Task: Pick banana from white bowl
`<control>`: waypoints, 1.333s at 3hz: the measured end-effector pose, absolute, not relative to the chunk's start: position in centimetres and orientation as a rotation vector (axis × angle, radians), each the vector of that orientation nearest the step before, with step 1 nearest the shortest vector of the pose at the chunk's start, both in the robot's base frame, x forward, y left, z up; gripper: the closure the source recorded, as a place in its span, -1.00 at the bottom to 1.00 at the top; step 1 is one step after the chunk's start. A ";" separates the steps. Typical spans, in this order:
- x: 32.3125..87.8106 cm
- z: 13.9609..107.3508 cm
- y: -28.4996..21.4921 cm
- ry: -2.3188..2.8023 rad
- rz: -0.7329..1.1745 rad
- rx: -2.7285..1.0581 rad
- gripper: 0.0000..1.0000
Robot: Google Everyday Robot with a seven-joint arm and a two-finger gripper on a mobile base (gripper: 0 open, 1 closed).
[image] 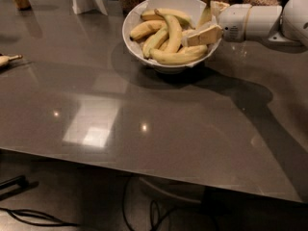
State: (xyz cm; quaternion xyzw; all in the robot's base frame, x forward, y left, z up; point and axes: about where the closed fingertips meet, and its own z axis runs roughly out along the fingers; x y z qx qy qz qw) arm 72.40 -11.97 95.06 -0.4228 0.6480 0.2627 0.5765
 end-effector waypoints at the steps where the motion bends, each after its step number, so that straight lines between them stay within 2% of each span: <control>1: 71.9 94.2 -11.7 1.533 0.635 -0.991 -0.61; 4: 71.7 94.7 -11.9 1.546 0.642 -0.987 0.79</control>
Offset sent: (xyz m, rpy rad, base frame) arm -0.0152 -0.0050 -0.0200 0.0032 0.0569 -0.0004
